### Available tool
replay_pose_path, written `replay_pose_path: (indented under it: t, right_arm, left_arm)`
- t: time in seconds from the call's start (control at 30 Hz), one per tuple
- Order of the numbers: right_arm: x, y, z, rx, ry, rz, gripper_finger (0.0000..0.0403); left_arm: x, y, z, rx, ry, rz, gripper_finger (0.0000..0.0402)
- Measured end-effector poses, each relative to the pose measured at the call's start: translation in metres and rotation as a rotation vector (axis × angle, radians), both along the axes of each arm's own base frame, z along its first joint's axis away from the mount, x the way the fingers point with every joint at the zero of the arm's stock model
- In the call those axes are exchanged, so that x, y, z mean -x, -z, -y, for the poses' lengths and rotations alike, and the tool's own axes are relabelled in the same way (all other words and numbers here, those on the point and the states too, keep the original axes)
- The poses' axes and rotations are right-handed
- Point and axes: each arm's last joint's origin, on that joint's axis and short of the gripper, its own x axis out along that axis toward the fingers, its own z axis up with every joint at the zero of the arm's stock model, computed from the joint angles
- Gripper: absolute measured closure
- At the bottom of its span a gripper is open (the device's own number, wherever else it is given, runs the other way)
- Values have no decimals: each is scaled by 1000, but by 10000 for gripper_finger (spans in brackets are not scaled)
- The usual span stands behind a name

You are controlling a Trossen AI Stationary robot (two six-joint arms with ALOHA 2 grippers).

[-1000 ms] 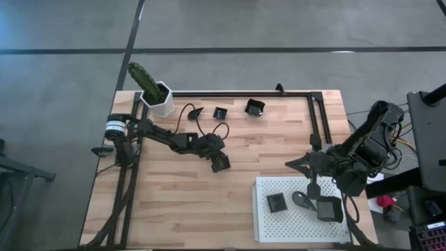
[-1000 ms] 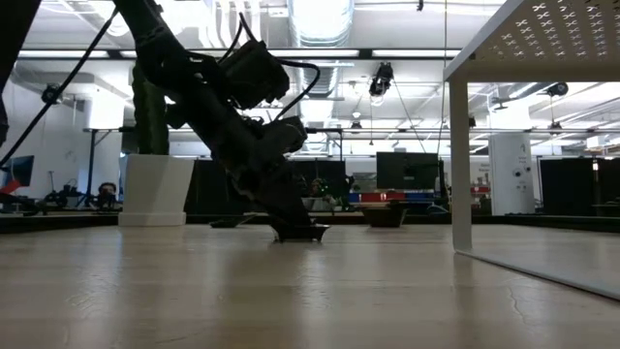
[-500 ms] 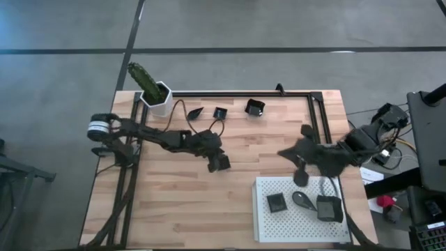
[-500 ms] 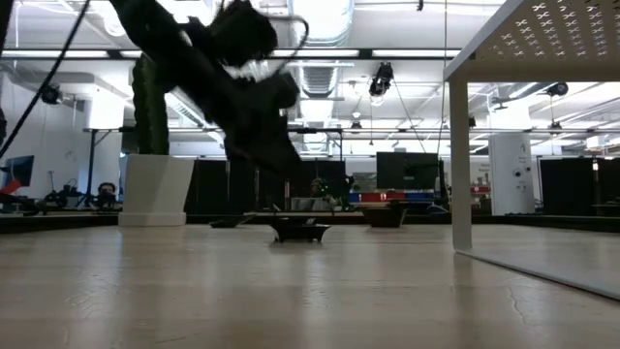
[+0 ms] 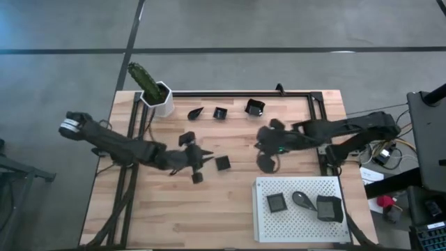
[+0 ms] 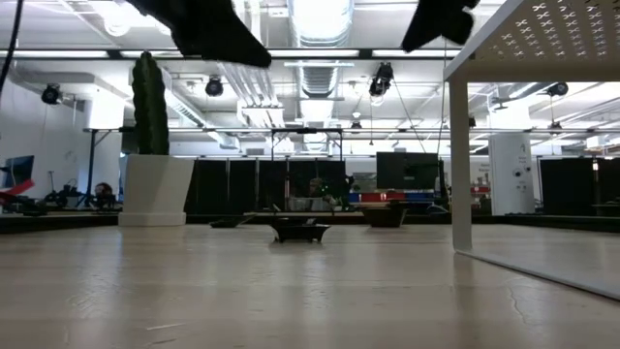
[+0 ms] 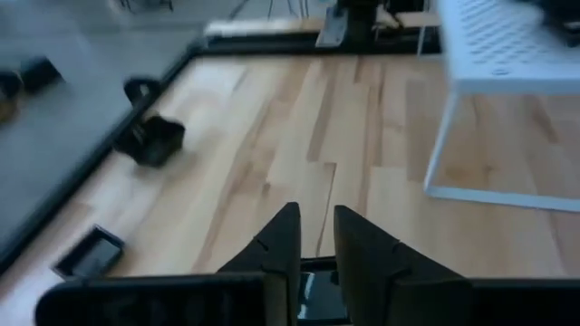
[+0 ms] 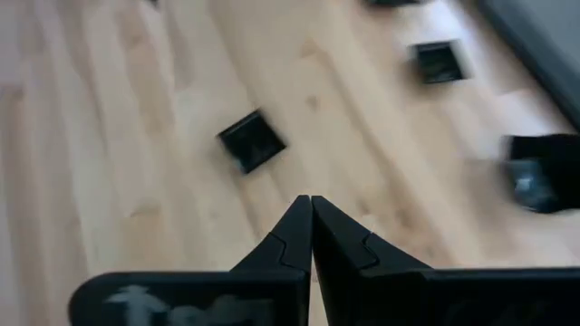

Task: Pick & Place Mini shaped plates
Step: Stack the square plate on top of the other square plates on the shelf

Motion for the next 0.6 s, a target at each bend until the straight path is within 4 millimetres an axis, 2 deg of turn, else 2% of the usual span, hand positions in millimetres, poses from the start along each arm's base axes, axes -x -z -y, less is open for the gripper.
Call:
replay_pose_path:
  t: [0.17,0.33,0.6]
  right_arm:
    - [-32,26,6,-76,-47,-46,394]
    - [-54,46,12,-133,-56,-52,394]
    - [-79,74,12,-137,-23,-116,389]
  left_arm:
    - [22,-3,29,-78,9,31,338]
    - [41,1,52,-172,-59,67,338]
    - [60,-3,71,-227,-101,126,337]
